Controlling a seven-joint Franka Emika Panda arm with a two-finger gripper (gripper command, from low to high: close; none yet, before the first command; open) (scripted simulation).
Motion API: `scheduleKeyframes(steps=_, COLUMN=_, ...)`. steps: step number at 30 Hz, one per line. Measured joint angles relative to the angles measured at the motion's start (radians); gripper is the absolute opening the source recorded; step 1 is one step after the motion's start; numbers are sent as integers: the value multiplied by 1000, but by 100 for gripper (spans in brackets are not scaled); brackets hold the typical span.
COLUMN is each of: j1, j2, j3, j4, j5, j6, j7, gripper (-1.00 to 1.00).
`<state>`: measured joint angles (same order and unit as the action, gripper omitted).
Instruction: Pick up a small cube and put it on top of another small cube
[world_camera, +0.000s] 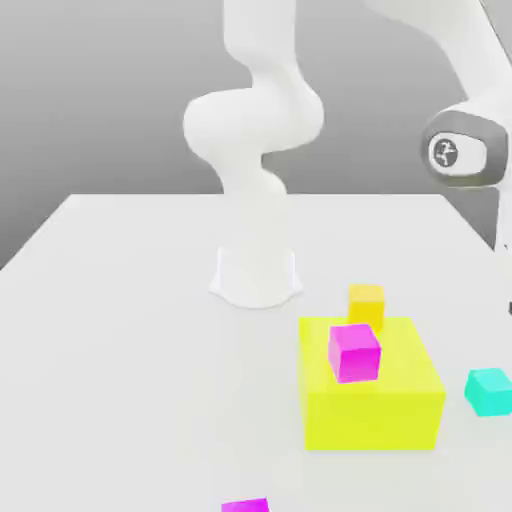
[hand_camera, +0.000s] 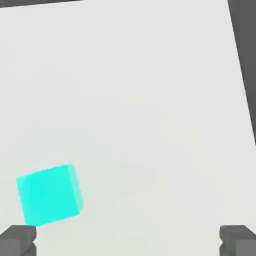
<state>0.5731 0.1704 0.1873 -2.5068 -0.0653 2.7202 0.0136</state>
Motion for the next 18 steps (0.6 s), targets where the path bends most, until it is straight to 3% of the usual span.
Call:
scheduleKeyframes(steps=6, j1=78, j2=219, j3=-58, j4=22, j5=-116, j6=148, j7=35, gripper=0)
scheduleKeyframes(steps=7, j1=86, j2=244, j3=-69, j4=27, j5=-125, j6=167, j7=41, gripper=-100)
scheduleKeyframes(steps=13, j1=90, j2=256, j3=-74, j4=30, j5=-131, j6=176, j7=46, gripper=-100)
scheduleKeyframes(steps=18, j1=53, j2=123, j3=-24, j4=1, j5=-75, j6=71, j7=2, gripper=-100)
